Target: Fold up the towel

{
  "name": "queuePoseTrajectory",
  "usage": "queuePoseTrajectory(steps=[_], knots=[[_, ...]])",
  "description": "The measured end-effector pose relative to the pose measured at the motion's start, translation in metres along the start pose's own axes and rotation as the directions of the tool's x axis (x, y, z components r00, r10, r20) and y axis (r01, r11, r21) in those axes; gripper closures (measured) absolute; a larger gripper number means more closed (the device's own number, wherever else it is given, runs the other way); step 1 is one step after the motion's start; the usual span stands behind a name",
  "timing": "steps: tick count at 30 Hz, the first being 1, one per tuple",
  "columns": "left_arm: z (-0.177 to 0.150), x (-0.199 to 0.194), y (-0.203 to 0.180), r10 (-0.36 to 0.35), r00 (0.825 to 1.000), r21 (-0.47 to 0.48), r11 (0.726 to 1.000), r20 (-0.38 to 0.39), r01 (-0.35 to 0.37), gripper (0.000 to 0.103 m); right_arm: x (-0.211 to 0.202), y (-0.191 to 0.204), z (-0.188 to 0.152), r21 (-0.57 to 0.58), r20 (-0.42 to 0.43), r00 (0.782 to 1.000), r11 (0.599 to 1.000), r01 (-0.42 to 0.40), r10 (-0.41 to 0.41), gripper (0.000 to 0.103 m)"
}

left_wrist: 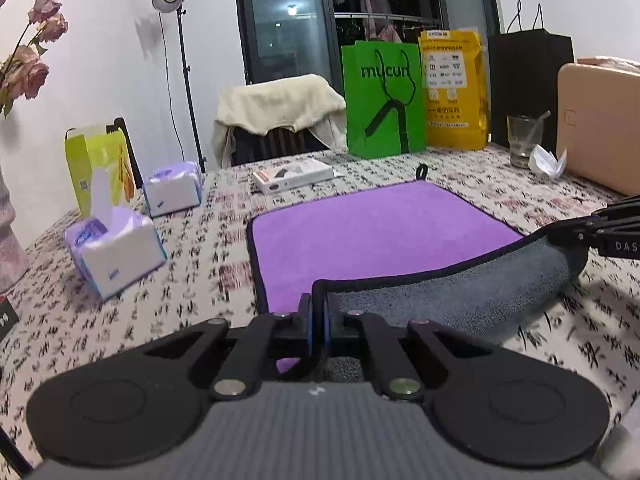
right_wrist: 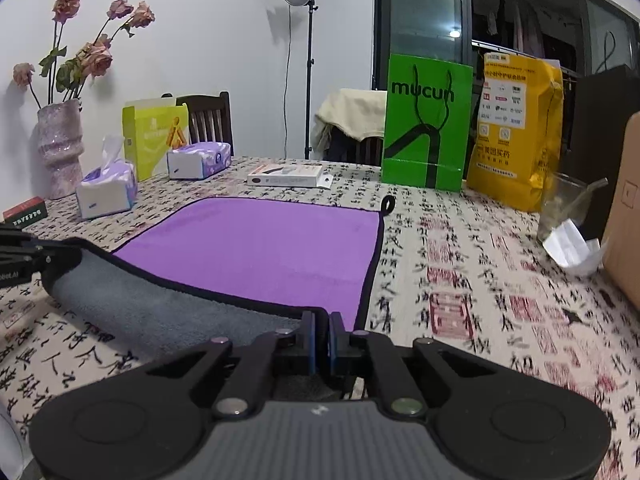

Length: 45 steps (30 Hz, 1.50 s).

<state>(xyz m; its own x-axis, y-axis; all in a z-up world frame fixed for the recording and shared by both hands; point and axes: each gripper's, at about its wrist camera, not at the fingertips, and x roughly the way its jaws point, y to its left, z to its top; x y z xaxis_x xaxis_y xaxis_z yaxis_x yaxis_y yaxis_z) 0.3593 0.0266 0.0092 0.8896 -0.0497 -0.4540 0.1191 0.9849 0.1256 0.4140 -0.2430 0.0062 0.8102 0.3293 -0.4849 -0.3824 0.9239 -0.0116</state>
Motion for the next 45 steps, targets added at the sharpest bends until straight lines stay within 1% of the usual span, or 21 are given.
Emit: queuePoseTrajectory(steps=[5, 11, 15, 18, 23, 29, 34, 40, 45], knots=[[0.016, 0.007, 0.005, -0.001, 1.0, 0.015, 1.0, 0.015, 0.001, 0.097, 0.011, -0.005, 0.014, -0.014, 0.013, 1.0, 1.0, -0.002, 0.002, 0.097], [0.033, 0.023, 0.012, -0.005, 1.0, 0.028, 1.0, 0.019, 0.005, 0.097, 0.027, -0.016, 0.031, 0.01, 0.019, 1.0, 1.0, -0.018, 0.018, 0.097], [0.043, 0.034, 0.016, -0.009, 1.0, 0.034, 0.999, 0.016, 0.008, 0.097, 0.04, -0.02, 0.043, 0.005, 0.016, 1.0, 1.0, -0.025, 0.025, 0.097], [0.051, 0.04, 0.017, -0.012, 1.0, 0.059, 0.998, 0.025, 0.011, 0.097, 0.052, -0.027, 0.051, 0.041, 0.006, 0.999, 0.998, -0.046, 0.046, 0.098], [0.063, 0.061, 0.022, -0.004, 1.0, 0.077, 0.997, 0.0, 0.004, 0.097, 0.076, -0.04, 0.065, 0.093, -0.011, 0.997, 0.993, -0.07, 0.072, 0.098], [0.081, 0.082, 0.035, -0.021, 1.0, 0.044, 0.999, -0.009, 0.022, 0.097, 0.107, -0.056, 0.079, 0.158, -0.033, 0.994, 0.983, -0.094, 0.1, 0.098], [0.093, 0.106, 0.044, -0.033, 0.999, 0.011, 0.999, -0.043, 0.033, 0.097, 0.132, -0.07, 0.096, 0.204, -0.044, 0.992, 0.973, -0.109, 0.121, 0.098], [0.103, 0.142, 0.06, -0.039, 0.995, -0.032, 0.999, -0.09, 0.036, 0.097, 0.161, -0.075, 0.116, 0.186, -0.062, 0.99, 0.976, -0.111, 0.124, 0.098], [0.109, 0.173, 0.07, -0.038, 0.991, -0.043, 0.999, -0.128, 0.033, 0.097, 0.184, -0.079, 0.13, 0.177, -0.076, 0.99, 0.978, -0.107, 0.122, 0.098]])
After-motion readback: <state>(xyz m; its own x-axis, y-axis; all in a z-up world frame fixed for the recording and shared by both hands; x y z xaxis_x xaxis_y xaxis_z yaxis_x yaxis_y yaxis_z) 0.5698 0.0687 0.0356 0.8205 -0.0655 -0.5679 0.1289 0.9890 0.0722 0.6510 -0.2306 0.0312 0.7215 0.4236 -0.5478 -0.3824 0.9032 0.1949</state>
